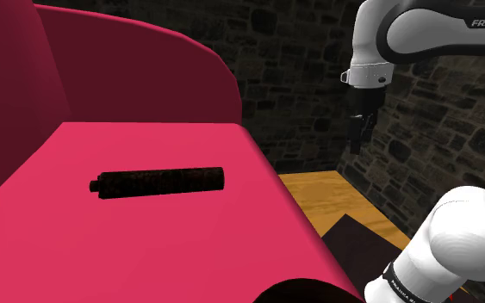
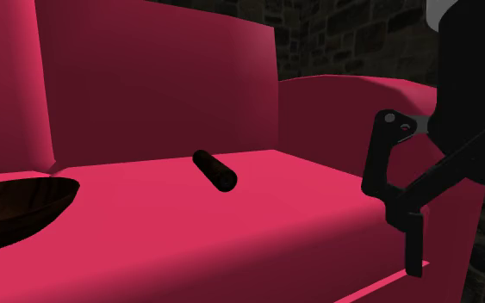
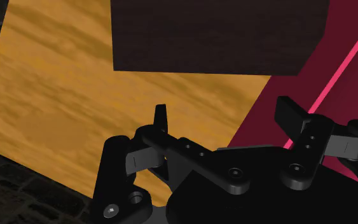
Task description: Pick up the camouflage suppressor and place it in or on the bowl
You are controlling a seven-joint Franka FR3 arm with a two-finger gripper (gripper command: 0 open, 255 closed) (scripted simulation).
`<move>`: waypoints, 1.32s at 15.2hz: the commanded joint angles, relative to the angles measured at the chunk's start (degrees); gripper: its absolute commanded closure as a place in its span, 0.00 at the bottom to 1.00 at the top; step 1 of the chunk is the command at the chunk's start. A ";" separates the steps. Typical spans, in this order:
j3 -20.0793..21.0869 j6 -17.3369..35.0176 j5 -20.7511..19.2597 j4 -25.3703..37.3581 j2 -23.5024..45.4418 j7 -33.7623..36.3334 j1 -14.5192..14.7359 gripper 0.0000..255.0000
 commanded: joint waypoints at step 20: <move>11.01 16.75 6.70 17.50 27.44 -3.19 11.57 0.00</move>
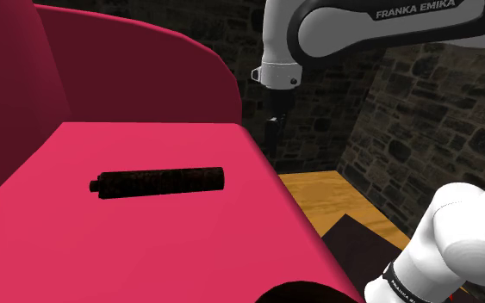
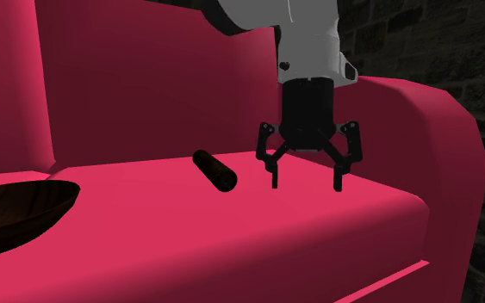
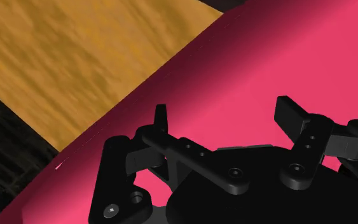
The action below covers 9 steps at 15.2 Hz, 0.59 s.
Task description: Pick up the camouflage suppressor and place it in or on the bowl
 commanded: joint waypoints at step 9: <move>6.24 3.83 -0.86 13.70 13.73 -1.02 5.13 0.00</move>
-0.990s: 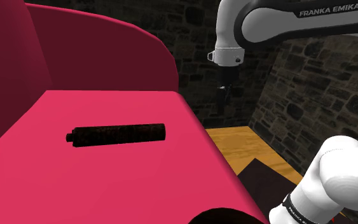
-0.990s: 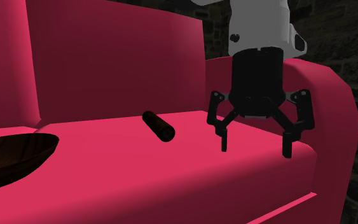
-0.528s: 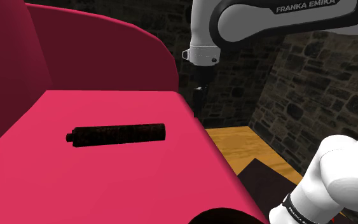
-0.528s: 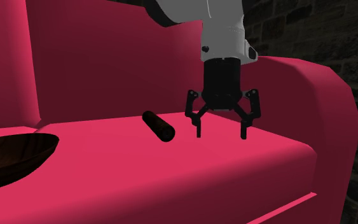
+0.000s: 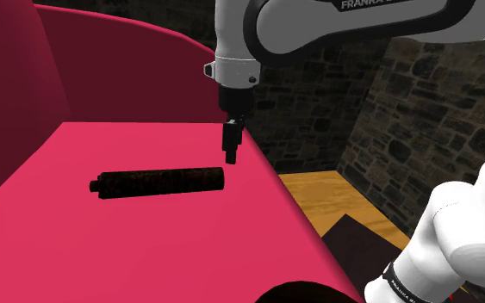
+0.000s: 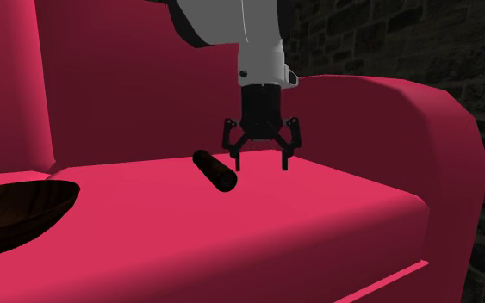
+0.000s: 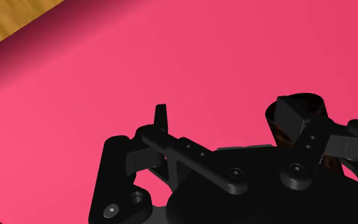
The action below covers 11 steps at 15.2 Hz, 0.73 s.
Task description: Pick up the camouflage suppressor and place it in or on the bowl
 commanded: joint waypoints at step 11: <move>6.94 0.95 -5.65 20.08 17.33 -0.29 7.64 0.00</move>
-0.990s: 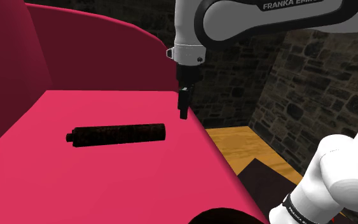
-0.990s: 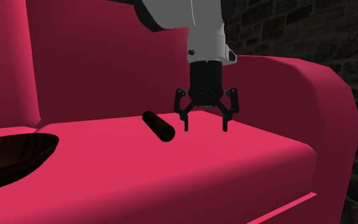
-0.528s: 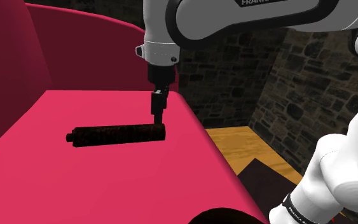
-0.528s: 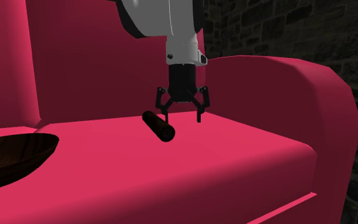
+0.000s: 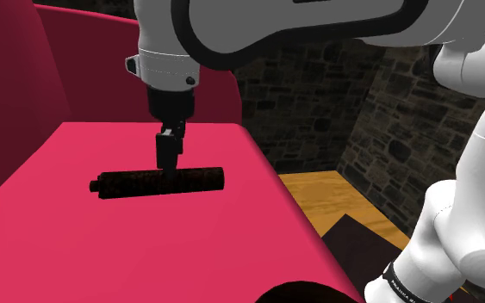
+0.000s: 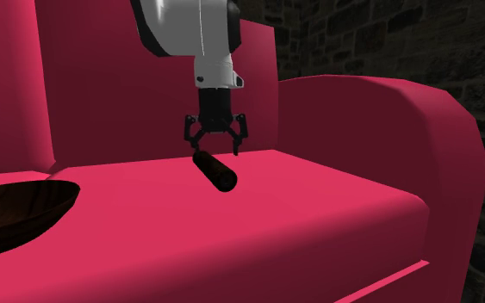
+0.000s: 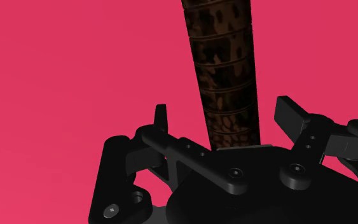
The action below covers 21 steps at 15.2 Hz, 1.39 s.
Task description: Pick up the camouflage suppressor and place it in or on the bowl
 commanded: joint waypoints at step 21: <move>0.78 5.20 -1.65 -1.30 3.46 0.22 1.44 1.00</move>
